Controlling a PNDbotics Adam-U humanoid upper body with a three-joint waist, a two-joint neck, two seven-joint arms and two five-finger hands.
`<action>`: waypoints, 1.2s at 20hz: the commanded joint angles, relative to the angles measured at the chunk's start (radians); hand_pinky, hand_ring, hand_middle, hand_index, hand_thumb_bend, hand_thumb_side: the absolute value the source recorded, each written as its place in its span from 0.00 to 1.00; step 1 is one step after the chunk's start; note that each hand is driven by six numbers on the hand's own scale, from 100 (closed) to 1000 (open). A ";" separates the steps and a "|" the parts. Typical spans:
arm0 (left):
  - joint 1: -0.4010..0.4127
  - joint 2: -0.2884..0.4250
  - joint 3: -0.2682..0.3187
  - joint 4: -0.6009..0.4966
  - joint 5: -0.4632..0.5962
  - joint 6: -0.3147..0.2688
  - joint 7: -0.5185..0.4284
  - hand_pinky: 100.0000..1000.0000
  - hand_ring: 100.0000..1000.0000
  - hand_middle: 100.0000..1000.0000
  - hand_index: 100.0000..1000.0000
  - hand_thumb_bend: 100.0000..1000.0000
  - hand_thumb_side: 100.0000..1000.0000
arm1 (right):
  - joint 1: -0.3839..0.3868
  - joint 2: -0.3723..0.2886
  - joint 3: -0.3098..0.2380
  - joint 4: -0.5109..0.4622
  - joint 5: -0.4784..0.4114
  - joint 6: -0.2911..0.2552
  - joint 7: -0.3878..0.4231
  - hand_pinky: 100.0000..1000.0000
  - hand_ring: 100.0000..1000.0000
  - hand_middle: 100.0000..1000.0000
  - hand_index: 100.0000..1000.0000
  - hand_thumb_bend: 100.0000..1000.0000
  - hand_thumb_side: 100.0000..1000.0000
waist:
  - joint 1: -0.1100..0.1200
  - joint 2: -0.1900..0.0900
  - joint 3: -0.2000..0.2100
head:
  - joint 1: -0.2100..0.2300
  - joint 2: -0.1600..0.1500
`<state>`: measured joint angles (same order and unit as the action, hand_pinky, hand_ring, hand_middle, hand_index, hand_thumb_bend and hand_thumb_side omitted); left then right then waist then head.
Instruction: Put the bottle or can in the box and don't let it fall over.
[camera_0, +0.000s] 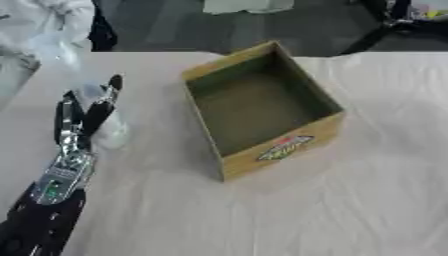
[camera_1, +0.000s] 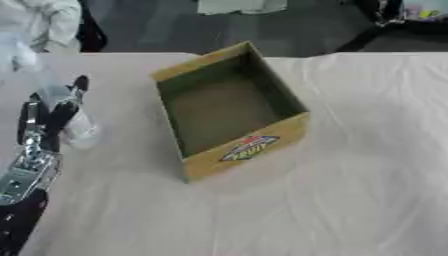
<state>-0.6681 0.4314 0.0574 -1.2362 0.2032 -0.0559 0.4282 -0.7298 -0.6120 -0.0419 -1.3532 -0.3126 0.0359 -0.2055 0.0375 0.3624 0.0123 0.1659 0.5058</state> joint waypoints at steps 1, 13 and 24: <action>-0.016 0.017 -0.002 -0.009 0.006 0.002 0.003 0.37 0.24 0.26 0.32 0.19 0.19 | -0.015 -0.022 -0.008 -0.006 0.004 -0.003 0.003 0.86 0.71 0.76 0.83 0.00 0.74 | -0.001 -0.017 -0.001 | 0.004 -0.012; -0.020 0.015 -0.003 -0.012 0.019 0.015 0.012 0.32 0.20 0.19 0.20 0.00 0.15 | -0.014 -0.019 -0.008 -0.004 0.004 -0.004 0.007 0.86 0.71 0.76 0.83 0.00 0.74 | 0.001 -0.021 -0.002 | 0.007 -0.012; -0.016 0.016 -0.003 -0.013 0.015 0.011 0.020 0.32 0.18 0.14 0.12 0.00 0.27 | -0.013 -0.016 -0.010 -0.004 0.002 -0.005 0.009 0.86 0.72 0.76 0.83 0.00 0.75 | 0.001 -0.026 -0.004 | 0.007 -0.011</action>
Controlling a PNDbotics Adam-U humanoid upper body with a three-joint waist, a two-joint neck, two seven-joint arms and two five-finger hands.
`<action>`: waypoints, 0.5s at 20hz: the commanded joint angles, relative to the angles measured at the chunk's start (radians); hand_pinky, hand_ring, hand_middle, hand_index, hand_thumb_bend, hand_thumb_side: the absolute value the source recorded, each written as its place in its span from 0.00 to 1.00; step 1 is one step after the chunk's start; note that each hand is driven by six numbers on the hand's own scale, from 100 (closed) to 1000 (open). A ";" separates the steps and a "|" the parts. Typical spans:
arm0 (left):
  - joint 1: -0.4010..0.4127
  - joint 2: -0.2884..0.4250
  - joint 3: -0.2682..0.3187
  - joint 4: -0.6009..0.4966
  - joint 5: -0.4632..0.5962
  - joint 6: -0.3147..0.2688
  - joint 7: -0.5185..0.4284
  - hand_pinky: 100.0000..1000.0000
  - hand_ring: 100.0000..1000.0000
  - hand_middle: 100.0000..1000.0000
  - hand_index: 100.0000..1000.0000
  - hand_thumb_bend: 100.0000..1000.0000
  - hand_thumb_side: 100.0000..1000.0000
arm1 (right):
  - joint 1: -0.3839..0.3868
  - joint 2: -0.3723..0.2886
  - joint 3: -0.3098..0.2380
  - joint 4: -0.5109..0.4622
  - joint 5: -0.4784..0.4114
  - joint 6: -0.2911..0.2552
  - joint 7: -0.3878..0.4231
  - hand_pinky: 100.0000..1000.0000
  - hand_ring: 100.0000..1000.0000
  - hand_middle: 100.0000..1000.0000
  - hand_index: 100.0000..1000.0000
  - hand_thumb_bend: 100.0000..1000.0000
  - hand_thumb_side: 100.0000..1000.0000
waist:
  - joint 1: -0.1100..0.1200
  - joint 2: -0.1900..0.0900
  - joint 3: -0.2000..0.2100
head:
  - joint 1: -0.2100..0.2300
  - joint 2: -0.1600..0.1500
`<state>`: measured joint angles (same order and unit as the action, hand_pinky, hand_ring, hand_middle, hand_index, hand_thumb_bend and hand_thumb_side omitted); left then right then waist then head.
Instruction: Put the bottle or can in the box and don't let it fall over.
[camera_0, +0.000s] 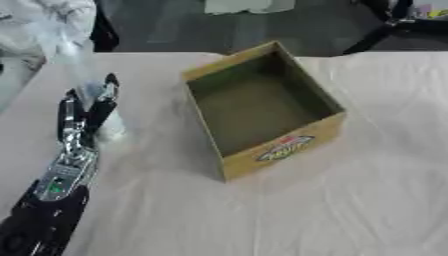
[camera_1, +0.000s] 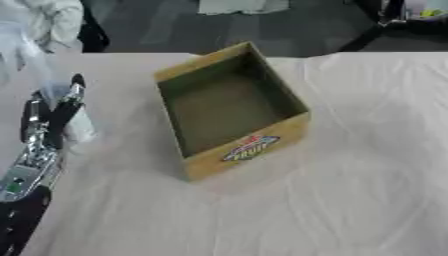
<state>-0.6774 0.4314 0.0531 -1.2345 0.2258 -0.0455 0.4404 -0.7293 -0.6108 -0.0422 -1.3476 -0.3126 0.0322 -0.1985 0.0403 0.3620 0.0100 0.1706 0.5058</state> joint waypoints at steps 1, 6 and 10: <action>-0.007 0.016 0.001 -0.014 -0.009 0.002 0.012 0.30 0.18 0.14 0.12 0.00 0.27 | -0.013 -0.017 -0.011 -0.010 0.001 -0.002 0.002 0.86 0.72 0.76 0.83 0.00 0.75 | -0.001 -0.026 -0.001 | 0.002 -0.011; -0.008 0.017 -0.001 -0.020 -0.025 0.005 0.025 0.18 0.18 0.14 0.11 0.00 0.27 | -0.013 -0.015 -0.011 -0.010 -0.001 -0.003 0.001 0.86 0.72 0.76 0.83 0.00 0.74 | -0.001 -0.029 -0.001 | 0.002 -0.012; -0.008 0.017 -0.002 -0.031 -0.039 0.003 0.030 0.17 0.17 0.13 0.11 0.00 0.28 | -0.010 -0.014 -0.012 -0.009 -0.002 -0.003 0.001 0.86 0.72 0.76 0.83 0.00 0.75 | 0.000 -0.031 -0.001 | 0.002 -0.011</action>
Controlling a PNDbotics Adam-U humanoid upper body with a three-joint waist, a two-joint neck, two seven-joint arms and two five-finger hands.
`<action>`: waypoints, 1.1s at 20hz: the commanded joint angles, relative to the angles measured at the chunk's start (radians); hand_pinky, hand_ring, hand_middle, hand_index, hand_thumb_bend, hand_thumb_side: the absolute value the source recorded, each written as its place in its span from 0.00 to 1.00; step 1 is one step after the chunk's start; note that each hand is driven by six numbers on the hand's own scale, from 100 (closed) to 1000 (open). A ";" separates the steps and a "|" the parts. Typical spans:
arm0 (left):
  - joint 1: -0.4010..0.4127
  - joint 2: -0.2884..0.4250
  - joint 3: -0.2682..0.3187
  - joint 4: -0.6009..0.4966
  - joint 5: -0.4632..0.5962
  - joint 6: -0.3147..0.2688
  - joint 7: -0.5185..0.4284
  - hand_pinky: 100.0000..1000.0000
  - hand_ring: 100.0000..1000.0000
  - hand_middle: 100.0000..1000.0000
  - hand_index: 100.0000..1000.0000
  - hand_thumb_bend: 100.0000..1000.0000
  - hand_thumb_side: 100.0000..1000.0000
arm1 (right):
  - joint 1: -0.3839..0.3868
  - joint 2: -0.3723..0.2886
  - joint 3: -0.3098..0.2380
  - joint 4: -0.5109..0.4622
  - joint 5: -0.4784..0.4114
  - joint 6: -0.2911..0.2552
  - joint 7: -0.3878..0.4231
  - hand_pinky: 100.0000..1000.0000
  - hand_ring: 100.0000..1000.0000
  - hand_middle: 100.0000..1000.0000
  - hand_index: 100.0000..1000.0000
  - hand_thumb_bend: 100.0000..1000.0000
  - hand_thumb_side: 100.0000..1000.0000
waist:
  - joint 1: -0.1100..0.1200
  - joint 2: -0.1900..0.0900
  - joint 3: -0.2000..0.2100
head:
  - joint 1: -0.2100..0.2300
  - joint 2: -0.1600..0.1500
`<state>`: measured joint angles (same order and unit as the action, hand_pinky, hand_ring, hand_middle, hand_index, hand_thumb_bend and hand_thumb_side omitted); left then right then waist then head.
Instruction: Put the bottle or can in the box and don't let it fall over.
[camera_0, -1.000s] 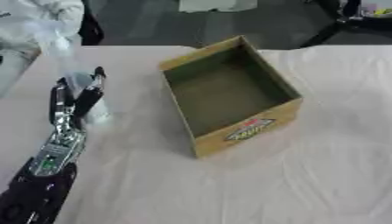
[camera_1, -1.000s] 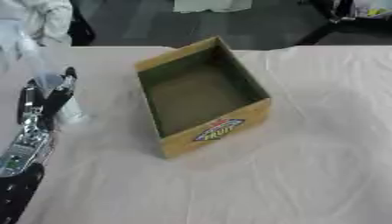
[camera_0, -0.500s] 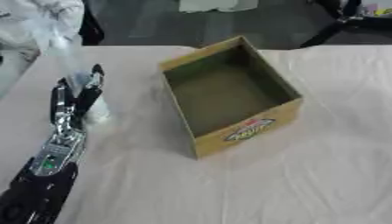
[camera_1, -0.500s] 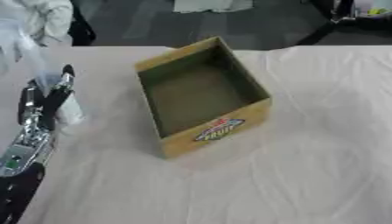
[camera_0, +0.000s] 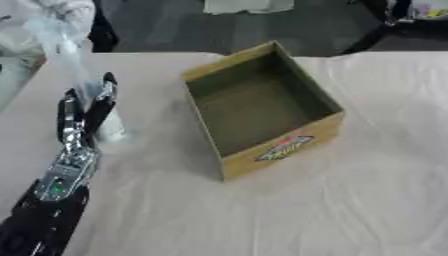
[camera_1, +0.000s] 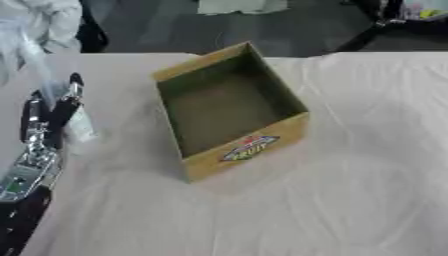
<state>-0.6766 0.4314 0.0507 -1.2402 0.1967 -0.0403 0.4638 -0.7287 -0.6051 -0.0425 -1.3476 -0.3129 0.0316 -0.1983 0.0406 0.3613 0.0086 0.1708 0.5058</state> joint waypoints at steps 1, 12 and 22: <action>-0.009 0.017 0.000 -0.029 -0.012 -0.003 0.008 0.17 0.17 0.12 0.11 0.00 0.29 | -0.010 -0.019 -0.012 -0.009 -0.002 -0.002 0.001 0.86 0.72 0.76 0.83 0.00 0.75 | 0.000 -0.032 0.001 | 0.002 -0.011; -0.011 0.035 -0.010 -0.124 -0.018 -0.001 0.005 0.17 0.17 0.12 0.10 0.00 0.30 | -0.009 -0.021 -0.015 -0.017 -0.006 -0.006 0.000 0.86 0.72 0.76 0.83 0.00 0.74 | 0.004 -0.047 0.001 | -0.006 0.001; -0.084 0.037 -0.064 -0.199 0.039 0.045 -0.029 0.17 0.17 0.12 0.10 0.00 0.31 | -0.010 -0.022 -0.013 -0.023 -0.010 -0.007 0.002 0.86 0.72 0.76 0.83 0.00 0.73 | 0.016 -0.070 -0.007 | -0.021 0.015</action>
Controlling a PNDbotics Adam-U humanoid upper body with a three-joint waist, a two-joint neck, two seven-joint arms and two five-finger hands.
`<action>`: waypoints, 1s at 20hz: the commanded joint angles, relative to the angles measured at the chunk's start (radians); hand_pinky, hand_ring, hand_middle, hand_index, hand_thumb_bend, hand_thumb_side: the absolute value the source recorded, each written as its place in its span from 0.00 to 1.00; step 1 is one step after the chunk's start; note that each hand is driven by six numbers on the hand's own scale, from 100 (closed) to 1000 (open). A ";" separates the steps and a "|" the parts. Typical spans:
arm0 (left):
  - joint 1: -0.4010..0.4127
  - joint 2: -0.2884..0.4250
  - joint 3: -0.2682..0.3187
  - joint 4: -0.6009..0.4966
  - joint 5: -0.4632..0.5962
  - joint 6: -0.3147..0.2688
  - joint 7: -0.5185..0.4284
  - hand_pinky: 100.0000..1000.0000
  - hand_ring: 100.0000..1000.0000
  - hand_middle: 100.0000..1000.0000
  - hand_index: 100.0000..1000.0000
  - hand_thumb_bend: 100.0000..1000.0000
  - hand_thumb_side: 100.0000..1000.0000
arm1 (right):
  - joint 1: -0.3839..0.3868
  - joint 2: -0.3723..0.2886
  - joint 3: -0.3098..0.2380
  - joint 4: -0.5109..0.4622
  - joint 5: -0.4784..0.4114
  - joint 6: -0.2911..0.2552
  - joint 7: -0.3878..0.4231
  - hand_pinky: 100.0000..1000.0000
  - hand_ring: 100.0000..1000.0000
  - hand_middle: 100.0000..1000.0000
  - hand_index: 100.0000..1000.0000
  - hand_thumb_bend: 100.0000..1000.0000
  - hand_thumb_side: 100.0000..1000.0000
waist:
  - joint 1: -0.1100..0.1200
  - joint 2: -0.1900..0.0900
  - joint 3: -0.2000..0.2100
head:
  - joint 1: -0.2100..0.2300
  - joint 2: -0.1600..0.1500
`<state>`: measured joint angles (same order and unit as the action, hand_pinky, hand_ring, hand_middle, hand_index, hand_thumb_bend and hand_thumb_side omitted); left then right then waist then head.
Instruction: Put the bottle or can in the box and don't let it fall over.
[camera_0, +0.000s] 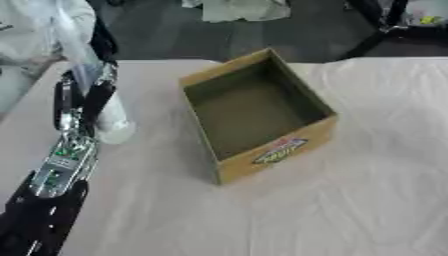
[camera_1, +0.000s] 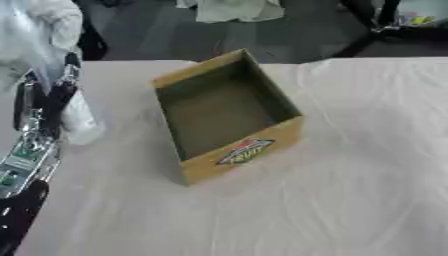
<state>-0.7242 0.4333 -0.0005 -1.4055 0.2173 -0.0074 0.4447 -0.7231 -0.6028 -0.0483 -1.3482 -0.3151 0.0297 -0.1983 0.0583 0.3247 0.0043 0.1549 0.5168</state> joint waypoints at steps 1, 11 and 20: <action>-0.052 0.032 -0.024 -0.038 0.022 0.017 -0.019 0.17 0.17 0.12 0.10 0.00 0.19 | -0.016 -0.024 -0.006 -0.022 -0.008 -0.005 0.003 0.86 0.72 0.76 0.83 0.00 0.73 | 0.000 -0.036 -0.004 | -0.006 0.004; -0.167 -0.036 -0.098 -0.014 0.029 0.035 -0.078 0.17 0.17 0.12 0.11 0.00 0.33 | -0.025 -0.015 0.003 -0.029 -0.008 -0.004 0.013 0.86 0.72 0.76 0.83 0.00 0.72 | 0.011 -0.047 -0.024 | -0.006 0.011; -0.257 -0.126 -0.138 0.012 0.049 0.014 -0.103 0.19 0.18 0.12 0.11 0.00 0.34 | -0.048 0.003 0.013 -0.038 -0.008 -0.001 0.023 0.86 0.72 0.76 0.83 0.00 0.72 | 0.027 -0.041 -0.065 | 0.000 0.005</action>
<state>-0.9537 0.2997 -0.1391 -1.3842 0.2616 0.0150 0.3441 -0.7514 -0.5836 -0.0330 -1.3606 -0.3195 0.0299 -0.1786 0.0900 0.3137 -0.0621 0.1508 0.5294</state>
